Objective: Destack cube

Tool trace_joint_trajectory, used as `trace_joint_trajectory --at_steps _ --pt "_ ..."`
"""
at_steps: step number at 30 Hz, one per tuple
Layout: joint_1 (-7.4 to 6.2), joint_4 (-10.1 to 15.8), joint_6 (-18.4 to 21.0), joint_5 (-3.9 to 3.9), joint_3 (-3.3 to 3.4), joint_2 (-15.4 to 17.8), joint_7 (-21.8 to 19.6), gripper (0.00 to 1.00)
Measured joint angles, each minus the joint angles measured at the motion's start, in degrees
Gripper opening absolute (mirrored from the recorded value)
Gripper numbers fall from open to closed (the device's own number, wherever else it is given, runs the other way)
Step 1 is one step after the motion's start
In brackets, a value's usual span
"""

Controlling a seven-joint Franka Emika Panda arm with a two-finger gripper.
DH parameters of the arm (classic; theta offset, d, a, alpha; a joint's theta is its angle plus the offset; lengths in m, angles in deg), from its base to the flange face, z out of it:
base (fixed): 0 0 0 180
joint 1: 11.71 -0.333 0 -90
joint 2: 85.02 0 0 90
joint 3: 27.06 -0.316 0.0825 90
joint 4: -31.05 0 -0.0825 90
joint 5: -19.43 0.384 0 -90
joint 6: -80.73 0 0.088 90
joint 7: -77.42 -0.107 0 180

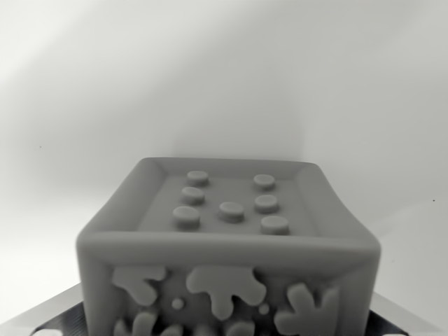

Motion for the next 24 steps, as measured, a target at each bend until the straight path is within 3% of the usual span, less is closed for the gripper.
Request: trace_joint_trajectory --at_steps 9,10,24 --pt "0.16 -0.2 -0.5 0.0 -0.17 -0.7 0.0 0.0" --pt "0.18 -0.2 -0.5 0.0 -0.18 -0.7 0.0 1.0" --pt "0.21 -0.3 -0.5 0.0 -0.2 -0.7 0.0 1.0"
